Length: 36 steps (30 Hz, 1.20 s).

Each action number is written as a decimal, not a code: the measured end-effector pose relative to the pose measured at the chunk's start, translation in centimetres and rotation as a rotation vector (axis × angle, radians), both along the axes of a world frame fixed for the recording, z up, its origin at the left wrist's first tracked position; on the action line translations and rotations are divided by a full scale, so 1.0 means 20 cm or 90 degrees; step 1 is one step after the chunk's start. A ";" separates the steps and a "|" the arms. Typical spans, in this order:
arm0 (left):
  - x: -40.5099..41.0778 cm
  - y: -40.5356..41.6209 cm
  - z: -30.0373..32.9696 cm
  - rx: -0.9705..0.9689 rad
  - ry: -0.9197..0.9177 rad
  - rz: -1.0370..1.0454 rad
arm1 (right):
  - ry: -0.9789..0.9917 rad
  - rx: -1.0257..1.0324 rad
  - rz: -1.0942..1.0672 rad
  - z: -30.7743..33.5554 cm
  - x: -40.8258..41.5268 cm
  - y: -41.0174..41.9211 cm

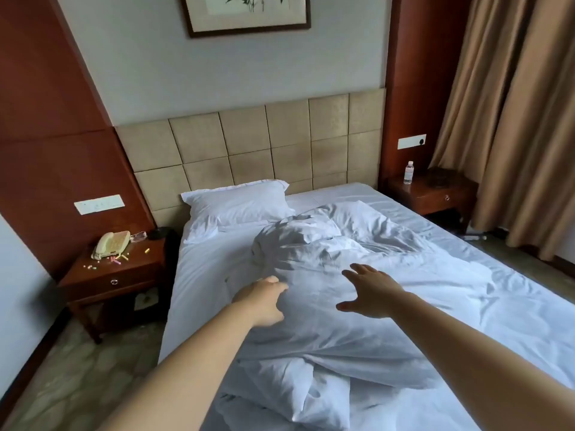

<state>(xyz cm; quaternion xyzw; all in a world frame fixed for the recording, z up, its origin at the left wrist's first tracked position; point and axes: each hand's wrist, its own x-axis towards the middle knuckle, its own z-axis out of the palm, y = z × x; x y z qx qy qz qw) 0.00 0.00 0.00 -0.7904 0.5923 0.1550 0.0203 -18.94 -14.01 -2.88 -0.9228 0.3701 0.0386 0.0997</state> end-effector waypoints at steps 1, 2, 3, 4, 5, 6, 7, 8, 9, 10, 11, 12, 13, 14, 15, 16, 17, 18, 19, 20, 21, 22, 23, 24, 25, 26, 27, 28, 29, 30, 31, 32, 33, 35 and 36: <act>0.00 -0.06 -0.02 0.012 -0.004 -0.001 | 0.006 -0.002 0.001 -0.03 0.02 -0.05; 0.01 -0.12 -0.06 0.018 -0.008 0.011 | 0.014 -0.004 -0.004 -0.07 0.03 -0.12; 0.02 -0.18 -0.09 0.033 -0.017 0.014 | 0.026 -0.006 -0.006 -0.11 0.05 -0.18; 0.04 -0.24 -0.12 0.042 -0.029 0.020 | 0.034 -0.009 -0.010 -0.14 0.07 -0.23; 0.05 -0.30 -0.16 0.044 -0.040 0.017 | 0.040 -0.011 -0.014 -0.18 0.09 -0.29; 0.06 -0.36 -0.19 0.040 -0.051 0.014 | 0.047 -0.016 -0.020 -0.22 0.10 -0.34; 0.07 -0.42 -0.23 0.033 -0.061 0.012 | 0.053 -0.016 -0.029 -0.27 0.11 -0.39; 0.07 -0.47 -0.26 0.022 -0.072 0.011 | 0.058 -0.012 -0.040 -0.31 0.12 -0.43; 0.08 -0.51 -0.30 0.019 -0.082 0.010 | 0.062 0.006 -0.052 -0.36 0.13 -0.46; 0.08 -0.56 -0.34 0.019 -0.089 0.009 | 0.062 0.027 -0.062 -0.43 0.14 -0.48; 0.08 -0.60 -0.38 0.021 -0.099 0.006 | 0.060 0.040 -0.072 -0.49 0.16 -0.49; 0.08 -0.63 -0.42 0.030 -0.117 0.000 | 0.057 0.041 -0.074 -0.56 0.17 -0.48; 0.08 -0.66 -0.46 0.036 -0.143 -0.006 | 0.056 0.031 -0.072 -0.62 0.17 -0.47; 0.08 -0.68 -0.51 0.046 -0.174 -0.014 | 0.048 0.015 -0.064 -0.68 0.17 -0.46; 0.08 -0.70 -0.56 0.057 -0.205 -0.024 | 0.033 -0.003 -0.055 -0.74 0.17 -0.44; 0.07 -0.71 -0.61 0.069 -0.226 -0.034 | 0.018 -0.019 -0.047 -0.80 0.16 -0.42; 0.06 -0.72 -0.67 0.074 -0.235 -0.046 | 0.009 -0.025 -0.043 -0.85 0.15 -0.40; 0.05 -0.73 -0.74 0.076 -0.242 -0.058 | 0.000 -0.022 -0.043 -0.91 0.14 -0.38; 0.03 -0.74 -0.81 0.070 -0.257 -0.071 | -0.005 -0.015 -0.049 -0.97 0.13 -0.36; 0.02 -0.73 -0.87 0.058 -0.276 -0.083 | -0.006 -0.011 -0.059 -1.04 0.13 -0.34; 0.00 -0.72 -0.93 0.038 -0.292 -0.094 | 0.002 -0.012 -0.065 -1.10 0.12 -0.31; -0.02 -0.71 -0.99 0.018 -0.297 -0.102 | 0.010 -0.022 -0.068 -1.15 0.12 -0.29; -0.04 -0.69 -1.03 -0.003 -0.295 -0.107 | 0.022 -0.033 -0.065 -1.20 0.12 -0.26; -0.06 -0.67 -1.07 -0.016 -0.291 -0.111 | 0.024 -0.049 -0.061 -1.24 0.11 -0.23; -0.08 -0.65 -1.09 -0.025 -0.290 -0.114 | 0.027 -0.053 -0.062 -1.27 0.11 -0.21; -0.10 -0.63 -1.11 -0.026 -0.293 -0.118 | 0.024 -0.054 -0.058 -1.29 0.11 -0.19; -0.12 -0.61 -1.12 -0.025 -0.300 -0.122 | 0.026 -0.064 -0.058 -1.29 0.11 -0.16; -0.14 -0.60 -1.12 -0.028 -0.305 -0.125 | -0.004 -0.084 -0.061 -1.30 0.10 -0.14; -0.16 -0.58 -1.12 -0.035 -0.306 -0.126 | -0.029 -0.091 -0.057 -1.31 0.08 -0.13; -0.17 -0.55 -1.12 -0.043 -0.303 -0.125 | -0.049 -0.087 -0.043 -1.32 0.05 -0.11; -0.19 -0.53 -1.11 -0.046 -0.301 -0.125 | -0.076 -0.096 -0.051 -1.32 0.03 -0.09; -0.21 -0.50 -1.10 -0.047 -0.300 -0.129 | -0.089 -0.110 -0.057 -1.32 0.01 -0.06; -0.22 -0.47 -1.10 -0.045 -0.303 -0.133 | -0.085 -0.118 -0.055 -1.30 -0.02 -0.02; -0.26 -0.41 -1.08 -0.037 -0.313 -0.140 | -0.071 -0.113 -0.037 -1.26 -0.07 0.07; -0.28 -0.38 -1.06 -0.028 -0.320 -0.146 | -0.071 -0.113 -0.030 -1.27 -0.11 0.10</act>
